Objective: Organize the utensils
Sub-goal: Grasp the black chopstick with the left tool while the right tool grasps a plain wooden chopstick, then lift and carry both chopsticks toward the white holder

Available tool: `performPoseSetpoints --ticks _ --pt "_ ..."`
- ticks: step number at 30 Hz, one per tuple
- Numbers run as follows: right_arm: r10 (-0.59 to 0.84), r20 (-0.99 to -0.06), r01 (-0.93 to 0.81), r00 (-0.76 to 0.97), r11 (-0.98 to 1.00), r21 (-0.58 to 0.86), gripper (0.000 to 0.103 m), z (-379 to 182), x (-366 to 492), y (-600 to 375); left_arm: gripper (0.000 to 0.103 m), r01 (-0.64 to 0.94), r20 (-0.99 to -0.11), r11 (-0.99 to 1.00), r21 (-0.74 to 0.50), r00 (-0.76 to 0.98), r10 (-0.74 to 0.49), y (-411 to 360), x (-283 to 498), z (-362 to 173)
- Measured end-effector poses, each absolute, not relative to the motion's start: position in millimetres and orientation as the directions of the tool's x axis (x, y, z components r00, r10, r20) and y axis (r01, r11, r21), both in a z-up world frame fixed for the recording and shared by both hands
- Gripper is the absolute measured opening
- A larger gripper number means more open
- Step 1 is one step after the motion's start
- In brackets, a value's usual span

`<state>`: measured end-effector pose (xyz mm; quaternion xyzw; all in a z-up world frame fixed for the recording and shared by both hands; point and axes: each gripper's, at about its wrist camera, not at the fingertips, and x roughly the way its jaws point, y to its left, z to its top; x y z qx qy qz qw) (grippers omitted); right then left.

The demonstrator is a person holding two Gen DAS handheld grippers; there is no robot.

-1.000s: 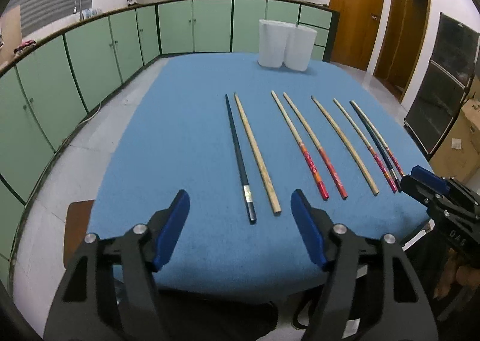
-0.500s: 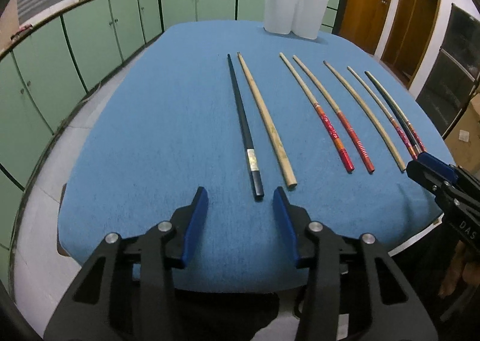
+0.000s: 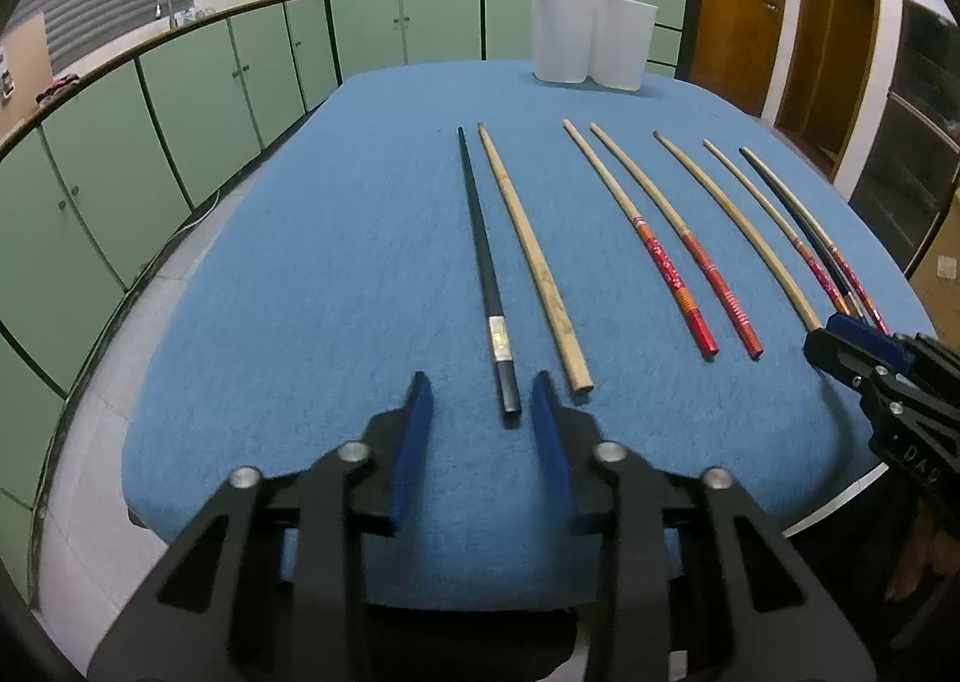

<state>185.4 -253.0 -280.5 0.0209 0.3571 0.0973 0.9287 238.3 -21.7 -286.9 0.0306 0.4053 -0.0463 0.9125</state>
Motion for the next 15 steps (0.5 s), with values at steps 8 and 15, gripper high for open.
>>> performPoseSetpoints --ticks 8,15 --pt "0.197 -0.658 -0.17 0.727 0.98 0.106 0.01 -280.0 186.1 -255.5 0.007 0.102 -0.743 0.994 -0.027 0.664 -0.088 -20.7 240.5 -287.3" --pt "0.204 -0.655 -0.176 0.728 0.978 0.11 0.008 -273.8 182.0 -255.3 0.006 0.091 -0.742 0.994 -0.058 0.662 -0.104 -12.9 238.4 -280.1"
